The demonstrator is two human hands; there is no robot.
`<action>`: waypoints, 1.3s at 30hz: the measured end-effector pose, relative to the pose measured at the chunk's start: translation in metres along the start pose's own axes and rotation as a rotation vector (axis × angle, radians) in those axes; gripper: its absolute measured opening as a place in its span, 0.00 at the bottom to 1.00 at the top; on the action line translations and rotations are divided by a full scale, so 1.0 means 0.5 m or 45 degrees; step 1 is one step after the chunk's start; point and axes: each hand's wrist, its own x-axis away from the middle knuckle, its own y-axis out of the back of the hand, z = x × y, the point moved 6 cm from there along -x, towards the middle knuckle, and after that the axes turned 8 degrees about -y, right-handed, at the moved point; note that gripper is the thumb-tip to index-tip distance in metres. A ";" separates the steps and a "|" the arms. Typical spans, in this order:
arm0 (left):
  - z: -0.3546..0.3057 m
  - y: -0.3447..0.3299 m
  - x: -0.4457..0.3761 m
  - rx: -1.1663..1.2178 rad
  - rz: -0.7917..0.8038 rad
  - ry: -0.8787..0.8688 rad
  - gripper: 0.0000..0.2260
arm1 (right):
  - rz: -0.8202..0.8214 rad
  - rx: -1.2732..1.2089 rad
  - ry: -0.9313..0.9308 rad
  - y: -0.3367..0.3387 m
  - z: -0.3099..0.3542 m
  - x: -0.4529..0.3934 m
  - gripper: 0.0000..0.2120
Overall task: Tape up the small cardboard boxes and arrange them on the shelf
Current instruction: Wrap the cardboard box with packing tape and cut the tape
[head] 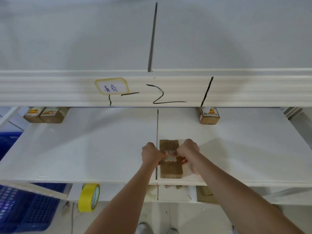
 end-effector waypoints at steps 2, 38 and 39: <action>-0.006 0.002 0.001 -0.048 0.000 -0.013 0.21 | -0.014 0.054 0.019 0.003 0.009 0.003 0.14; 0.011 -0.011 0.021 0.097 0.141 0.099 0.23 | -0.043 0.024 0.140 0.000 -0.012 0.025 0.15; 0.009 -0.007 0.018 0.115 0.160 0.102 0.23 | -0.033 0.004 0.154 0.000 -0.011 0.021 0.13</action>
